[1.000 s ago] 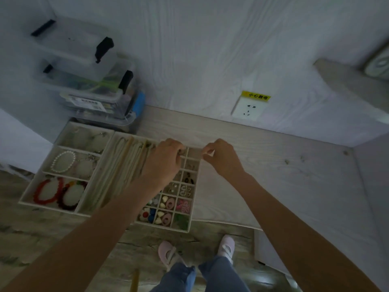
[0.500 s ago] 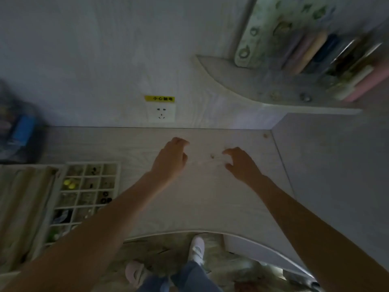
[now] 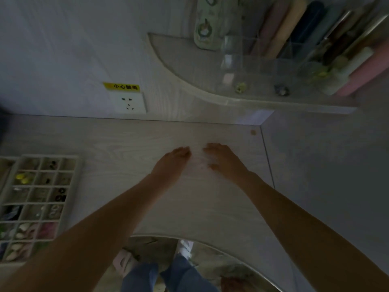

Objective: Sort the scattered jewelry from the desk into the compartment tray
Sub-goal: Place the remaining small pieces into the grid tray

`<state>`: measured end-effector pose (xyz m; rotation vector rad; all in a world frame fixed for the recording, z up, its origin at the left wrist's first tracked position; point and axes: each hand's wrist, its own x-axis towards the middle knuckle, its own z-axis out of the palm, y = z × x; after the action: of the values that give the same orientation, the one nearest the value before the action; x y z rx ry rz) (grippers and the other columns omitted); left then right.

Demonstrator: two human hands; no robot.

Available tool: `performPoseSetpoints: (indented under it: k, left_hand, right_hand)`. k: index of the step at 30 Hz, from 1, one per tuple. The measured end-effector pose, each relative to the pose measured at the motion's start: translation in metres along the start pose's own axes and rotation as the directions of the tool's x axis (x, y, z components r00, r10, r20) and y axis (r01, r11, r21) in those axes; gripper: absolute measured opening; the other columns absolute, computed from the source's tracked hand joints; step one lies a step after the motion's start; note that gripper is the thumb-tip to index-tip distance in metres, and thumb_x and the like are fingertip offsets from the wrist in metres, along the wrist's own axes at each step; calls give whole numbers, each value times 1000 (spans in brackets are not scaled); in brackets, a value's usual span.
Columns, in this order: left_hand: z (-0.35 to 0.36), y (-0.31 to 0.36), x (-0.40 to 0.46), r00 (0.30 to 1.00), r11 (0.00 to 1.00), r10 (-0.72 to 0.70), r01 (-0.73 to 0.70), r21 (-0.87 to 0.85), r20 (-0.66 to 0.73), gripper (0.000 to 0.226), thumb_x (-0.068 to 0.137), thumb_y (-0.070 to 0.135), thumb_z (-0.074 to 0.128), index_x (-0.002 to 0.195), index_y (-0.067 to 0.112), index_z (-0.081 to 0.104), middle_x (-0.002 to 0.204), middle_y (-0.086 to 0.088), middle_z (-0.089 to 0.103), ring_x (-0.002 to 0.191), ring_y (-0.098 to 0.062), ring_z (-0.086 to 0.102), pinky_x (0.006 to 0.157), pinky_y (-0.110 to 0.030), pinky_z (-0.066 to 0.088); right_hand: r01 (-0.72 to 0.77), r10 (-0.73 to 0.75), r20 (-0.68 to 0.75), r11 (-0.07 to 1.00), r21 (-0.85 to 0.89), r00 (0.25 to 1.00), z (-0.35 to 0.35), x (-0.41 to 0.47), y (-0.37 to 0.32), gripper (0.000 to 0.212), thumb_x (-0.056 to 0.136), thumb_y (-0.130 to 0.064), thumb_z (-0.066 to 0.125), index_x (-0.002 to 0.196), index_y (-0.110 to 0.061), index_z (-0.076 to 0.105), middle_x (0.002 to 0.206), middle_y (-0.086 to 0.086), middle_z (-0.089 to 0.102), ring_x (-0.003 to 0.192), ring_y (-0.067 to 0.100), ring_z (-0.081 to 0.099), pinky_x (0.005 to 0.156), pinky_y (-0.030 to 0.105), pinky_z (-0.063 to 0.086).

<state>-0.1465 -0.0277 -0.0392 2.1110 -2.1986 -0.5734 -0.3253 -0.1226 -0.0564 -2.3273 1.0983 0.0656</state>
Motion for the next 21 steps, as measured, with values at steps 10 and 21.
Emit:
performPoseSetpoints:
  k: [10,21]
  left_hand:
    - [-2,4,5,999,991,-11,17,132,-43,39,97,6,39,135,11,46,134,0,50,120,-18,41,85,-31,49]
    - [0,4,16,927,847,-336,222,-482,-164,15,91,5,54,97,6,68,96,-7,66,86,-13,60,72,-12,43]
  right_hand:
    - [27,-29,-18,997,-75,999,6,-8,-21,19,91,-10,50,108,-4,57,107,17,50,97,31,51,82,34,41]
    - [-30,18,-51,970,-242,999,11,-7,-34,25,93,-5,42,116,-4,52,110,16,52,102,29,52,82,33,41]
